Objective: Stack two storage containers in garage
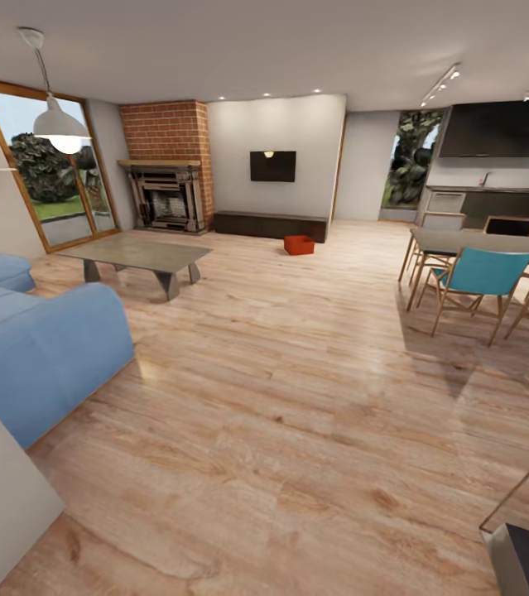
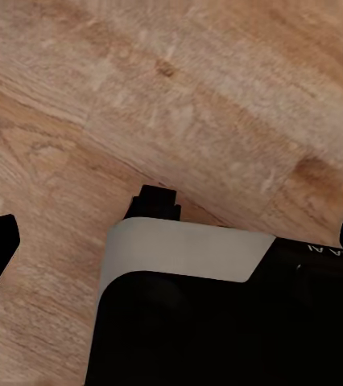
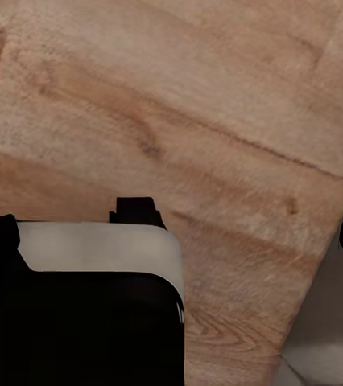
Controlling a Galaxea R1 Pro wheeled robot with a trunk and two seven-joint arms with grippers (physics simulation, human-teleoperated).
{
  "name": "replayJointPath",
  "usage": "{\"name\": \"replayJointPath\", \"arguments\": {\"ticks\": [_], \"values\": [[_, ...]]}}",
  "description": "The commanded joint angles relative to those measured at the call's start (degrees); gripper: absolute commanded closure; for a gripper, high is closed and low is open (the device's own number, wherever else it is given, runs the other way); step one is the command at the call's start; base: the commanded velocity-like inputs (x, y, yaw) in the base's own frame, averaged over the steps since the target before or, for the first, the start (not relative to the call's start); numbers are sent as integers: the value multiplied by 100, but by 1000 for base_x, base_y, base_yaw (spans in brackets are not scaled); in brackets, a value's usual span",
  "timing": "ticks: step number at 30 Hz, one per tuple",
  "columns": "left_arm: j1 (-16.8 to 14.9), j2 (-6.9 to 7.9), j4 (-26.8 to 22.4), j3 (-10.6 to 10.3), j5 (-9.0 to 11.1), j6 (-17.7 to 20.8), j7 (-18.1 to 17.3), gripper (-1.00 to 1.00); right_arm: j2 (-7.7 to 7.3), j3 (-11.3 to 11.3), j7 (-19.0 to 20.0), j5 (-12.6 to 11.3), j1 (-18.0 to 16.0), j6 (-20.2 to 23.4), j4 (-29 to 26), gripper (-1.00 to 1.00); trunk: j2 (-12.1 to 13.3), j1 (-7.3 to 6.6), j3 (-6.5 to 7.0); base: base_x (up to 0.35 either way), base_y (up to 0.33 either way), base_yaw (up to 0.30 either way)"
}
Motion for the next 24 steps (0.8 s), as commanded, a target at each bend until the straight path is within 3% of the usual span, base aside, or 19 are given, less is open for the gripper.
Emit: {"name": "replayJointPath", "arguments": {"ticks": [1,24], "values": [[-4,-1,-1,7,36,14,15,-100,5,52,-4,-55,-6,-31,15,-100,-3,3,-5,321,0,0],[-4,-2,-1,7,36,11,15,-100,46,42,10,-57,-7,-46,28,-100,-3,3,-5,321,0,0]]}}
